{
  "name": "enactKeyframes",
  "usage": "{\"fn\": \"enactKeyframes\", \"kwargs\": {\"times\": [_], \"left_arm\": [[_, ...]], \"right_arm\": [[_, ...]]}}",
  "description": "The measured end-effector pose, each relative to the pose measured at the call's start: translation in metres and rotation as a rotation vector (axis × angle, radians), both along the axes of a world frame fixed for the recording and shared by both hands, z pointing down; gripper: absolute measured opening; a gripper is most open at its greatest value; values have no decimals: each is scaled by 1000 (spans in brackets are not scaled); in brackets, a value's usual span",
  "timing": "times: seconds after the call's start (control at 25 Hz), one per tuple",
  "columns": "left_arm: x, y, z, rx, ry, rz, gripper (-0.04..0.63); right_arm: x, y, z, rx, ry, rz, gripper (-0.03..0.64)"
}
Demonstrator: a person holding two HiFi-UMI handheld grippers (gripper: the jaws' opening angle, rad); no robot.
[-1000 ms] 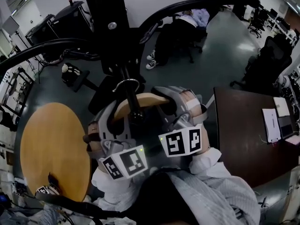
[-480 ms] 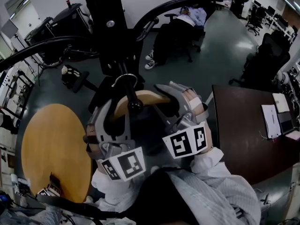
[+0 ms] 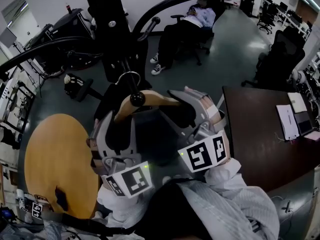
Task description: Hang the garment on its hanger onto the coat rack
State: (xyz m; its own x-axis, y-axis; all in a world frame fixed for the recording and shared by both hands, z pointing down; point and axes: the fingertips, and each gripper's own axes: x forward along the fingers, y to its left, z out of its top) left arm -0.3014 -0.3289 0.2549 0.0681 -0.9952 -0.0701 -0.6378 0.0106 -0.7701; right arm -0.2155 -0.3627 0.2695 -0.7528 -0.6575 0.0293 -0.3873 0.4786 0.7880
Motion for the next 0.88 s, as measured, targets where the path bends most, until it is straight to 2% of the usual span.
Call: {"fn": "enactKeyframes", "kwargs": {"times": [0.12,0.28,0.4,0.52,0.6,0.76,0.88], "left_arm": [[9,13,-2,15,60,38,183],[16,25,-9,77,153,37,181],[26,30,-13,91,280,91,181],[48,33,-10,23,447,216,181],[63,33,-1,-22,518,278,181],[95,26,21,-80,559,343,178],[111,19,34,-133,620,361,155]], "right_arm": [[8,13,-3,-34,-56,-10,173],[17,27,0,-80,-138,-12,173],[22,29,8,-86,-156,26,172],[31,31,13,-95,-205,77,170],[39,34,20,-107,-240,100,167],[54,39,42,-207,-320,94,166],[66,38,55,-277,-365,124,158]]}}
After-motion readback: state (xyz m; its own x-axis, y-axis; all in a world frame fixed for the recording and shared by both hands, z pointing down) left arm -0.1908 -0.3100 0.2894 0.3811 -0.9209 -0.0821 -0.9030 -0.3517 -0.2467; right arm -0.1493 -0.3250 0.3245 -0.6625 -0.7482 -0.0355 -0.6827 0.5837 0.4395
